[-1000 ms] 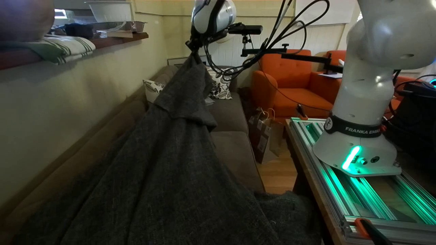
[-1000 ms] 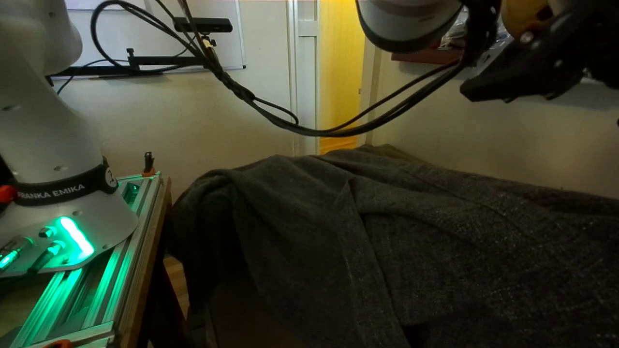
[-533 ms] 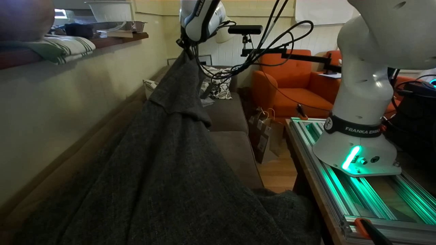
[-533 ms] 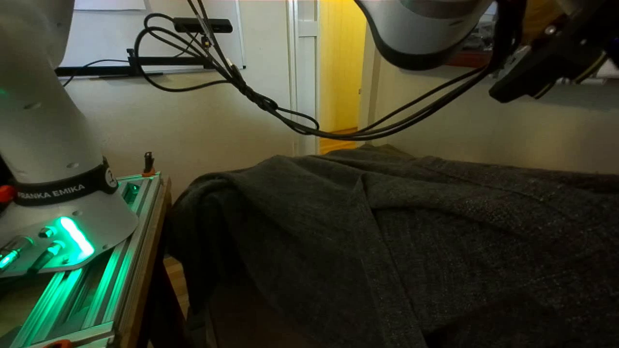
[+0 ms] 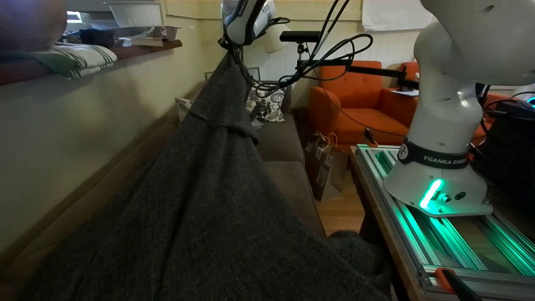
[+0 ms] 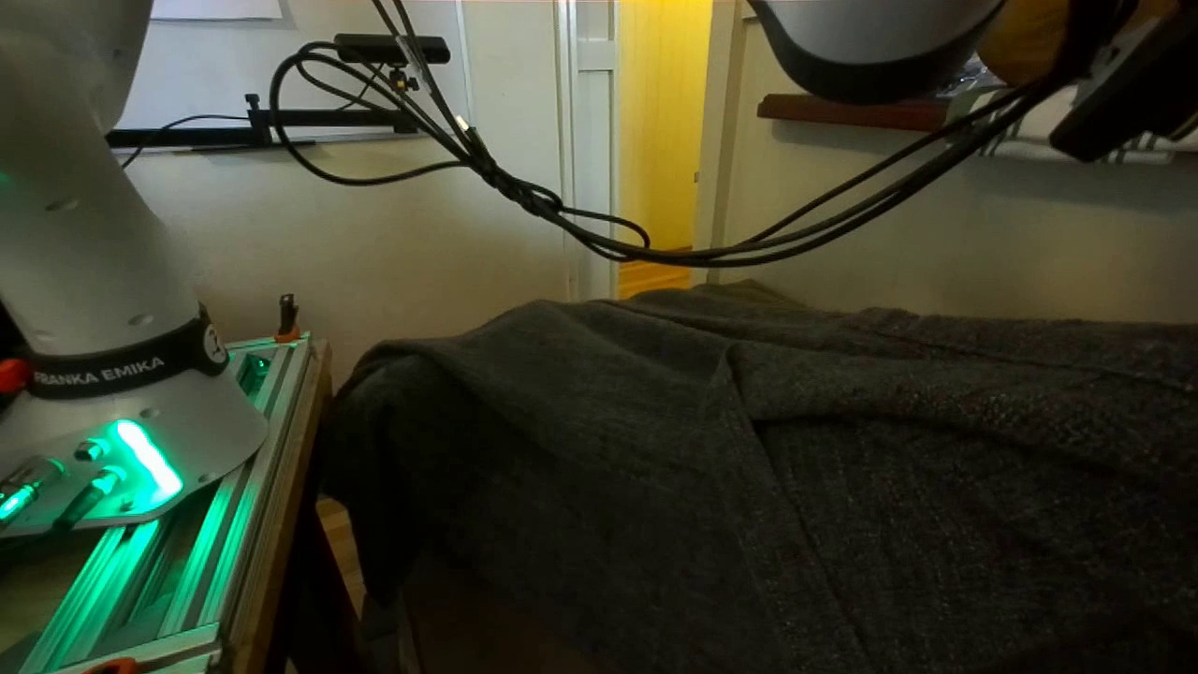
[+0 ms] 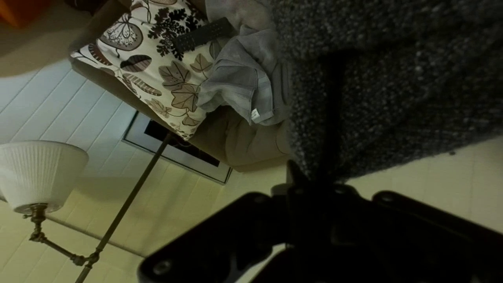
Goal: Move the grey fleece to the right
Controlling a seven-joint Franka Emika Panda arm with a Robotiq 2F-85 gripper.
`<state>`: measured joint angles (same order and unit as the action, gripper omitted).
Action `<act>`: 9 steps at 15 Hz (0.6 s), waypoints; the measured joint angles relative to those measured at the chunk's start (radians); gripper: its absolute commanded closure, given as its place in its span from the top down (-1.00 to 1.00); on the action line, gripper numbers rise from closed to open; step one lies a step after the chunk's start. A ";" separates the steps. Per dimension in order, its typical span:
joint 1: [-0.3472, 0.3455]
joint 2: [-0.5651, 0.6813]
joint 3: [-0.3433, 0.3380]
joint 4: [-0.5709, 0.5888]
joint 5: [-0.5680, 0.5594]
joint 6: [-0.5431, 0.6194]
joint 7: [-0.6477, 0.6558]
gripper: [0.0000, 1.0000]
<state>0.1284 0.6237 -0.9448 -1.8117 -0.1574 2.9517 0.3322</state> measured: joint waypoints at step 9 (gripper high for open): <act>-0.030 0.128 -0.023 0.080 0.020 0.028 0.086 -0.97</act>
<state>0.0985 0.7513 -0.9682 -1.7322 -0.1373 2.9797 0.4185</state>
